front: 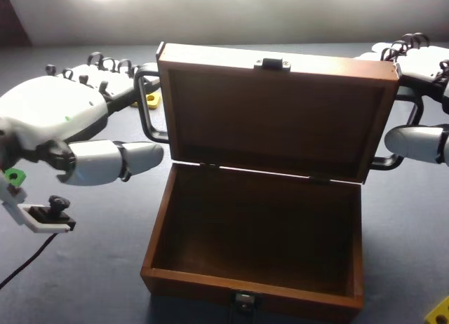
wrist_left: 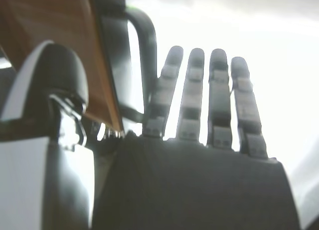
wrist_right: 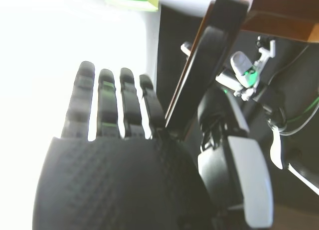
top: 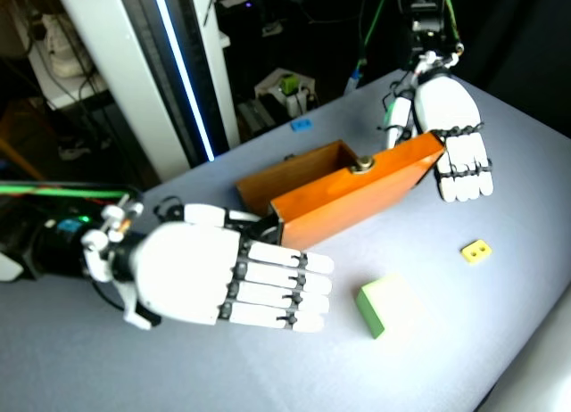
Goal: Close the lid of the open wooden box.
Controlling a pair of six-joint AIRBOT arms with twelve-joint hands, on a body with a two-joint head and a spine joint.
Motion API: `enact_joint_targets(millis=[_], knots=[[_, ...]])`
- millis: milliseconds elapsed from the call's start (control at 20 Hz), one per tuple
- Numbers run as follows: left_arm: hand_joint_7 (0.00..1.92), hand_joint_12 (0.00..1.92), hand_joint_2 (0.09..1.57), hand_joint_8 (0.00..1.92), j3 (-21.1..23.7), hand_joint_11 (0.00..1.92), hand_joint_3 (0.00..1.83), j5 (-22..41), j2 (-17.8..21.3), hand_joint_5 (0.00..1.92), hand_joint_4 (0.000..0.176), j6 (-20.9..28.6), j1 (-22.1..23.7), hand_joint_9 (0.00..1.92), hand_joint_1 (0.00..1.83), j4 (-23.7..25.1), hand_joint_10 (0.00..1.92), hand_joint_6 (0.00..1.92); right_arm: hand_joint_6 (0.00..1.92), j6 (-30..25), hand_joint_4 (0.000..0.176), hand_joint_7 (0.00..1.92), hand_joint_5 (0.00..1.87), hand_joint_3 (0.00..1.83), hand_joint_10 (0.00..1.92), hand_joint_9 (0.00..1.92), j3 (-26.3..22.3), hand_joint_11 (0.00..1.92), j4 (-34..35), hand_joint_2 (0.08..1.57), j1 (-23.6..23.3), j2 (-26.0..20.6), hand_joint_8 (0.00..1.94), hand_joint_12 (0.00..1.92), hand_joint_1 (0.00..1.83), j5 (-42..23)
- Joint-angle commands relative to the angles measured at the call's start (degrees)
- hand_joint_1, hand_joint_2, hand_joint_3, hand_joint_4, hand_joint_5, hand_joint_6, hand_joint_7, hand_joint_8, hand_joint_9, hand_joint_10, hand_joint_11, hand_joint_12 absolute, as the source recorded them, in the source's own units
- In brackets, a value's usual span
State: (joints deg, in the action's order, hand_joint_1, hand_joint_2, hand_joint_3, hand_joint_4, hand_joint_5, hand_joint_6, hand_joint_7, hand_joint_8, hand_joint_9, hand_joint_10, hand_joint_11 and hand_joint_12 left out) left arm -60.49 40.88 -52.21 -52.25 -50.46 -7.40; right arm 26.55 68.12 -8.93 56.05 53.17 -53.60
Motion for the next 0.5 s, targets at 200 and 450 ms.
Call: enact_joint_targets(millis=[200, 450], knots=[[0.08, 0.06, 1.31, 0.01, 3.2, 0.08, 0.01, 13.1, 2.4, 0.10, 0.000, 0.4, -2.6, 0.09, 0.00, -0.3, 0.01, 0.01, 0.00, -0.5, 0.000, 0.07, 0.11, 0.00, 0.00, 0.01, -2.7, 0.06, 1.1, 1.33, 2.1, -1.9, 0.00, 0.00, 0.15, -11.3], [0.13, 0.37, 1.31, 0.01, 5.2, 0.00, 0.00, 17.5, 3.9, 0.15, 0.000, 1.8, -6.2, 0.13, 0.00, -1.1, 0.00, 0.01, 0.00, -1.9, 0.002, 0.08, 0.10, 0.00, 0.00, 0.01, -5.7, 0.07, -1.0, 1.31, 5.3, -3.7, 0.00, 0.01, 0.25, -14.8]])
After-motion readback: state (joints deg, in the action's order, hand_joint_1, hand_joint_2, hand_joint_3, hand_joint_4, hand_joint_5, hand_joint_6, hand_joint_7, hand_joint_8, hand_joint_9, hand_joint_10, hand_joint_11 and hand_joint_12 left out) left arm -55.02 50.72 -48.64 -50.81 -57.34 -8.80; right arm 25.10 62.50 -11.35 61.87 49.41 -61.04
